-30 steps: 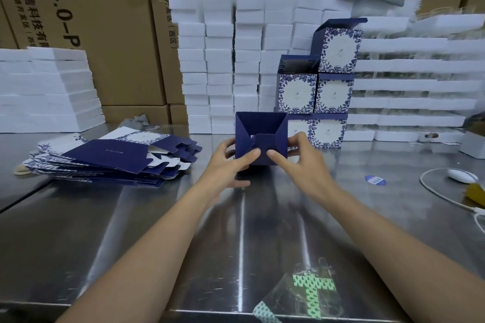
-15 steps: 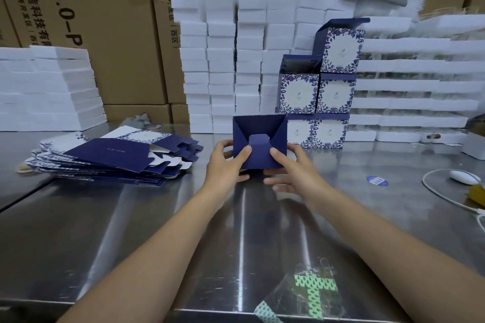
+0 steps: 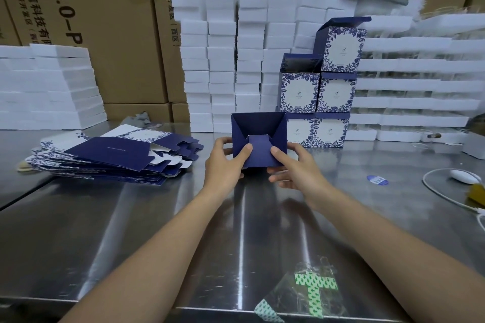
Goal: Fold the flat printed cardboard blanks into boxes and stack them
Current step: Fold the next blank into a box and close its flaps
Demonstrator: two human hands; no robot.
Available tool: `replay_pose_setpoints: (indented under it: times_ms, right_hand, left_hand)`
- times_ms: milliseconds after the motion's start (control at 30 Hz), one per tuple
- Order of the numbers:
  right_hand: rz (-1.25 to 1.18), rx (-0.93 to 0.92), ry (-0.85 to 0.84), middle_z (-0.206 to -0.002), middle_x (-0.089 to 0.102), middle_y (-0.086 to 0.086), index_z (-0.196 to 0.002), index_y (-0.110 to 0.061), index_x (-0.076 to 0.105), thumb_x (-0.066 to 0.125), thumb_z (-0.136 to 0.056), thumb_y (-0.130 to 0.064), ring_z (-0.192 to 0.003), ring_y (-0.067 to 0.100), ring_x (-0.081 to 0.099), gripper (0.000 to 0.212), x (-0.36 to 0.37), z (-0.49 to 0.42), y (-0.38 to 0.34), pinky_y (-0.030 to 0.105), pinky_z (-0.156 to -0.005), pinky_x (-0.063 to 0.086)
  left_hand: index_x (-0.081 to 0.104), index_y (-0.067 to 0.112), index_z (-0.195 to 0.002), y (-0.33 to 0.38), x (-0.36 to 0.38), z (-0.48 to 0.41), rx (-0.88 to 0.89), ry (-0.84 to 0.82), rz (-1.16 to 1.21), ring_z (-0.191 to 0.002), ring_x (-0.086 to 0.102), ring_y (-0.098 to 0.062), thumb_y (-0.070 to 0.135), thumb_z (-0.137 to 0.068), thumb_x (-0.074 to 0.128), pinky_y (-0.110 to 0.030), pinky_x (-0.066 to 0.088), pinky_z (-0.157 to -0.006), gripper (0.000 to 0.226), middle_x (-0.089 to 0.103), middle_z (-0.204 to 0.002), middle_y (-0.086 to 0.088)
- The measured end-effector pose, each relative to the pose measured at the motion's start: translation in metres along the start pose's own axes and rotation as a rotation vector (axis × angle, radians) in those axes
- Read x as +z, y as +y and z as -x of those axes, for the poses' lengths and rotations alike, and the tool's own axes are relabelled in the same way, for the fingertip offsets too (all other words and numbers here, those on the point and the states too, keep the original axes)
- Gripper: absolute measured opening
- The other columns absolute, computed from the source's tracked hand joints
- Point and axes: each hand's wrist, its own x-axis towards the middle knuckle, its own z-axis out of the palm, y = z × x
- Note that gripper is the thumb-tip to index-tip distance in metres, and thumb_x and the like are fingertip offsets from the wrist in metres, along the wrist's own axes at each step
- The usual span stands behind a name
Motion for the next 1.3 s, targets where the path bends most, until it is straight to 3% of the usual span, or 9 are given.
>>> replay_pose_setpoints:
  times_ms: [267,367,500,633,733,867,1033,1167,1300]
  right_hand:
    - [0.023,-0.042,0.026,-0.091,0.082,0.004,-0.138,-0.035,0.049,0.072,-0.093,-0.059,-0.071,0.021,0.077,0.056,0.003,0.003,-0.002,0.027,-0.057,0.055]
    - [-0.01,-0.021,0.032,-0.109,0.079,-0.006,-0.137,-0.039,0.054,0.05,-0.095,-0.078,-0.087,0.021,0.081,0.057,0.003,0.004,-0.008,0.034,-0.07,0.059]
    - [-0.098,0.05,0.042,-0.12,0.077,0.0,-0.133,-0.032,0.066,0.026,-0.094,-0.087,-0.103,0.019,0.075,0.078,-0.006,-0.002,-0.013,0.043,-0.09,0.059]
    - [-0.126,0.024,0.068,-0.115,0.079,-0.001,-0.122,-0.023,0.074,0.045,-0.091,-0.085,-0.107,0.014,0.071,0.076,-0.011,-0.008,-0.017,0.037,-0.098,0.054]
    - [-0.128,-0.061,0.047,-0.105,0.081,-0.008,-0.109,-0.025,0.076,0.062,-0.081,-0.049,-0.104,0.012,0.071,0.04,-0.013,-0.009,-0.019,0.032,-0.094,0.051]
    - [-0.091,-0.175,-0.004,-0.126,0.077,-0.004,-0.121,-0.021,0.076,0.051,-0.065,-0.014,-0.126,0.01,0.065,0.062,-0.015,-0.009,-0.02,0.03,-0.107,0.049]
    - [-0.109,-0.151,0.023,-0.121,0.078,0.0,-0.114,-0.022,0.075,0.053,-0.106,-0.04,-0.114,0.014,0.07,0.03,-0.01,-0.008,-0.021,0.032,-0.1,0.05]
    - [0.041,-0.12,0.026,-0.131,0.07,0.001,-0.132,-0.025,0.064,0.064,-0.081,-0.076,-0.123,0.018,0.064,0.072,-0.01,-0.003,-0.022,0.036,-0.109,0.048]
    - [0.098,-0.194,0.057,-0.121,0.07,-0.013,-0.129,-0.03,0.063,0.078,-0.087,-0.057,-0.1,-0.014,0.065,0.052,-0.01,-0.001,-0.018,0.014,-0.085,0.048]
  left_hand:
    - [0.054,0.041,-0.125,0.008,0.003,0.005,-0.04,-0.088,0.091,-0.098,0.077,-0.015,0.05,-0.099,0.069,-0.038,0.065,-0.075,0.032,0.064,-0.13,0.009]
    - [0.057,0.044,-0.12,0.018,0.002,0.009,-0.103,-0.085,0.179,-0.107,0.072,-0.012,0.061,-0.104,0.051,-0.044,0.065,-0.082,0.023,0.068,-0.122,0.018]
    - [0.066,0.036,-0.11,0.03,-0.003,0.007,-0.156,-0.032,0.292,-0.124,0.061,-0.01,0.065,-0.108,0.031,-0.044,0.052,-0.096,0.046,0.073,-0.116,0.019]
    - [0.068,0.026,-0.102,0.035,-0.007,0.005,-0.114,0.029,0.275,-0.133,0.054,-0.015,0.062,-0.11,0.025,-0.048,0.038,-0.112,0.057,0.07,-0.118,0.01]
    - [0.067,0.025,-0.107,0.036,-0.008,0.004,-0.069,0.041,0.305,-0.134,0.056,-0.015,0.062,-0.11,0.026,-0.044,0.039,-0.107,0.055,0.073,-0.119,0.009]
    - [0.064,0.026,-0.128,0.037,-0.012,0.005,0.023,0.034,0.318,-0.129,0.062,-0.015,0.065,-0.108,0.026,-0.042,0.043,-0.109,0.058,0.071,-0.133,0.001]
    - [0.058,0.04,-0.134,0.038,-0.014,0.005,0.049,-0.015,0.31,-0.105,0.069,0.006,0.062,-0.106,0.043,-0.035,0.051,-0.094,0.039,0.074,-0.113,0.027]
    - [0.058,0.034,-0.136,0.035,-0.01,0.009,0.067,-0.061,0.231,-0.101,0.069,0.007,0.041,-0.097,0.073,-0.035,0.056,-0.096,0.042,0.071,-0.125,0.01]
    - [0.066,0.028,-0.123,0.033,-0.005,0.012,0.084,-0.062,0.204,-0.106,0.068,0.008,0.05,-0.087,0.079,-0.032,0.056,-0.097,0.044,0.073,-0.114,0.018]
